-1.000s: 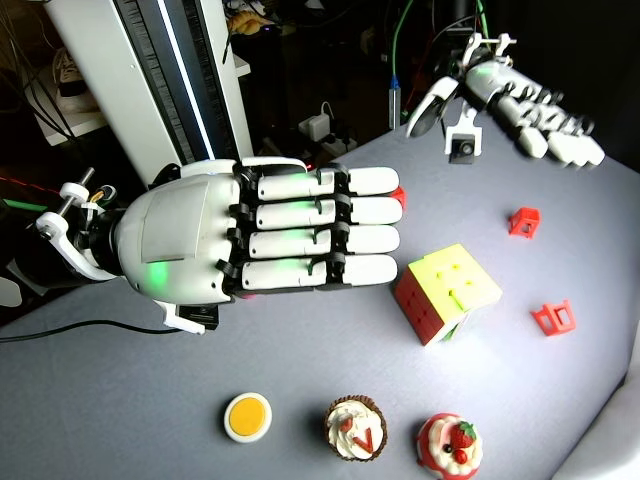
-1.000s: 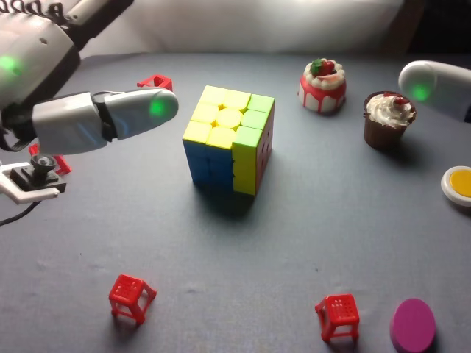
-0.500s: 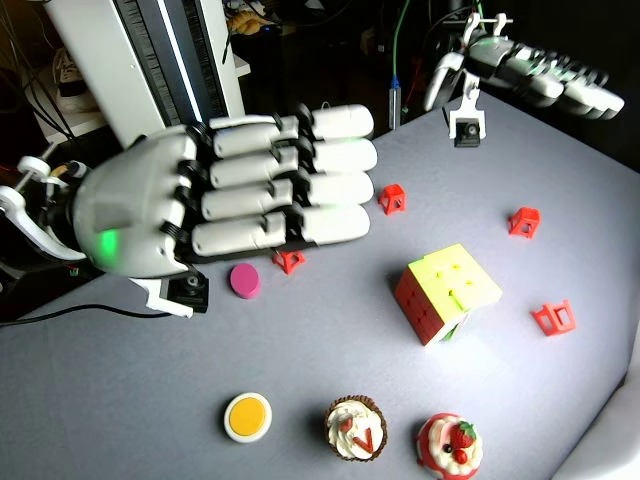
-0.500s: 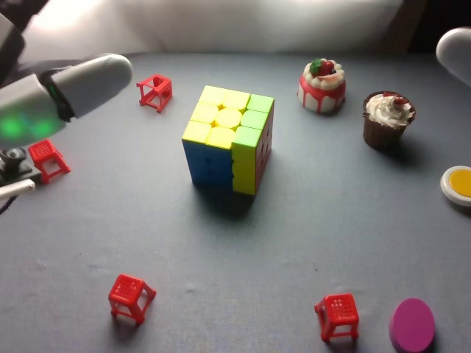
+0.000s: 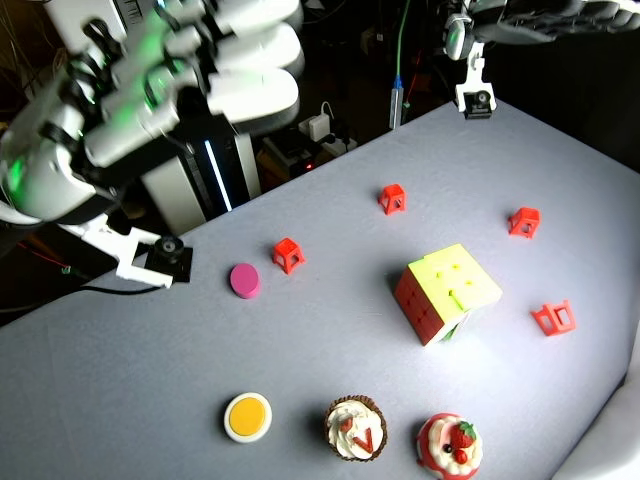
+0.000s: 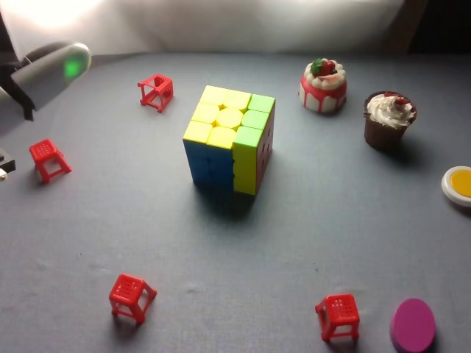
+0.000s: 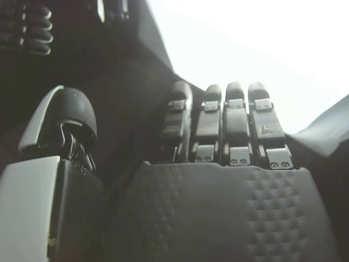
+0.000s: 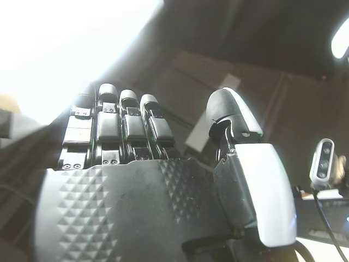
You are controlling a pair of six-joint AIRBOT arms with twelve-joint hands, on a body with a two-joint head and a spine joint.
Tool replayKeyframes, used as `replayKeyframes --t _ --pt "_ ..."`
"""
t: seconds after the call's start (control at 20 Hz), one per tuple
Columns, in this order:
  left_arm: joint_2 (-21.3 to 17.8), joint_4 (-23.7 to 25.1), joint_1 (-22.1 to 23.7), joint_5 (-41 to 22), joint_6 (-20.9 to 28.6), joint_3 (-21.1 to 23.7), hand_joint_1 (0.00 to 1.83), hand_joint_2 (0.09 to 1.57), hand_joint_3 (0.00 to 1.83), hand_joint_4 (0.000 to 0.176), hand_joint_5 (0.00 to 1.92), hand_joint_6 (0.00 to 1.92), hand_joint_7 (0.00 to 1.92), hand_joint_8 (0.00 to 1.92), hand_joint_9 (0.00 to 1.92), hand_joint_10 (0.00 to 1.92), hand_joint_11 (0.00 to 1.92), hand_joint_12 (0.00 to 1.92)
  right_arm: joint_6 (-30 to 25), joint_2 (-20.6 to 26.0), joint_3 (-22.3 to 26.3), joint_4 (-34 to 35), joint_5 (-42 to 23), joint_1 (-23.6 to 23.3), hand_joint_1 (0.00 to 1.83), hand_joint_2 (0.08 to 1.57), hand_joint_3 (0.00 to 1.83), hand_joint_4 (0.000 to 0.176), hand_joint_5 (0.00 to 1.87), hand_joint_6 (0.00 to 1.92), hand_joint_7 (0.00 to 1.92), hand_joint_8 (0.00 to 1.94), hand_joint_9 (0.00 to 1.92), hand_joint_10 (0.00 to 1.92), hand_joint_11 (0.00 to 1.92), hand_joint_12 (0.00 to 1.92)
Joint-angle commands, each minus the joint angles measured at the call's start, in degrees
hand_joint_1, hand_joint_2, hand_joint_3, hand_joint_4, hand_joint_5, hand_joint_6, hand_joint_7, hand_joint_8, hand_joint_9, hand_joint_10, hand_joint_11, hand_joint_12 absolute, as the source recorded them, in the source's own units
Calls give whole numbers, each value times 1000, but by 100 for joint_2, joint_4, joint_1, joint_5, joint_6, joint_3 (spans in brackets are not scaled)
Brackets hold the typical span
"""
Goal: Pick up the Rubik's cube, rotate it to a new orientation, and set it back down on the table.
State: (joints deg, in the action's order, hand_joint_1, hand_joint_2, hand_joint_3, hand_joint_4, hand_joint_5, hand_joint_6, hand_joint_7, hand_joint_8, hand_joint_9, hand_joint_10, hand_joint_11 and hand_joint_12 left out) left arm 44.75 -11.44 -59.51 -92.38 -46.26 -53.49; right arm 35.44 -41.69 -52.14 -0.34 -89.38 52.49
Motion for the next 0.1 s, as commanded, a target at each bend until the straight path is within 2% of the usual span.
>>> replayKeyframes --t 0.0,0.05 --pt "-37 81 91 -688 -3 20 712 1182 8 152 575 23 210 20 155 7 27 163 -34 21 12 150 -746 -30 581 1269 0 63 73 37 124 33 188 48 0 686" --pt "-50 133 135 -688 -52 31 712 1182 8 152 575 23 210 20 155 7 27 163 -34 49 20 151 -811 -16 581 1269 0 63 73 37 124 33 188 48 0 686"
